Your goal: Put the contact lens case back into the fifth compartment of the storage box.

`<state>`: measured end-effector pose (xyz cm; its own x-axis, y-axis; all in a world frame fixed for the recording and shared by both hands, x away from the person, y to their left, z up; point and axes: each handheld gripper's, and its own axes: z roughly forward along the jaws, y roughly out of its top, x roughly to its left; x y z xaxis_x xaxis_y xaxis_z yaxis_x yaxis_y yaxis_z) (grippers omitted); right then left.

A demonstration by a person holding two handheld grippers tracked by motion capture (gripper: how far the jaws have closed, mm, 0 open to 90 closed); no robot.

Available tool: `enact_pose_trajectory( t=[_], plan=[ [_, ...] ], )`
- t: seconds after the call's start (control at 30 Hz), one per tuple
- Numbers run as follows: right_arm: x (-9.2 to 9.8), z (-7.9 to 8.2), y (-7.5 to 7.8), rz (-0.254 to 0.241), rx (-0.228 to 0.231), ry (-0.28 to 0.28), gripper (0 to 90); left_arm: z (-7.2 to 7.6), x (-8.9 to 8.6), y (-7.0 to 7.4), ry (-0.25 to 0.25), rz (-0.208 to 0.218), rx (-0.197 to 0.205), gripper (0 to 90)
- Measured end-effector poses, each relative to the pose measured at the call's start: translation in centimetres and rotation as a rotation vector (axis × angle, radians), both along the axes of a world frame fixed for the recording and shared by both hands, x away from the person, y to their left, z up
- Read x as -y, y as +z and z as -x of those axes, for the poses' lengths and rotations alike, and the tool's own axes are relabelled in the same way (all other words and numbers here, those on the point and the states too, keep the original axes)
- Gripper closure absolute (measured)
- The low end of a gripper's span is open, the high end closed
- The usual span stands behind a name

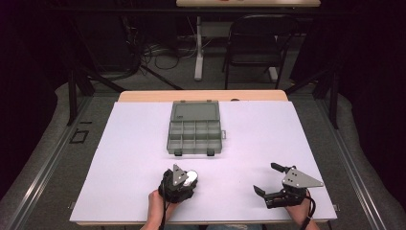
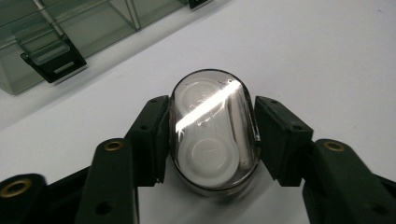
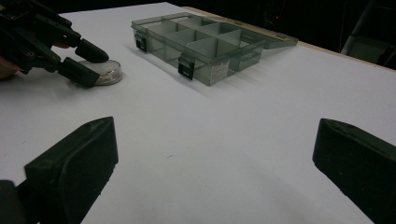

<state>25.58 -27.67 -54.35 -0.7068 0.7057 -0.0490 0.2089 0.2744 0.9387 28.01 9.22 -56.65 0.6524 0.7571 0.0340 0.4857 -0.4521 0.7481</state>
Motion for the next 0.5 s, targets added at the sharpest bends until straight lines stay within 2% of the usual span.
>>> enact_pose_trajectory(
  t=[0.27,0.5],
  plan=[
    [-0.01,0.05,0.03,0.003,0.002,0.003,0.0,-0.02,0.04,-0.04,0.003,-0.008,-0.004,49.1],
    [-0.01,0.05,0.04,0.005,0.004,0.004,0.0,0.14,-0.17,0.1,-0.004,0.009,0.006,49.2]
  ],
)
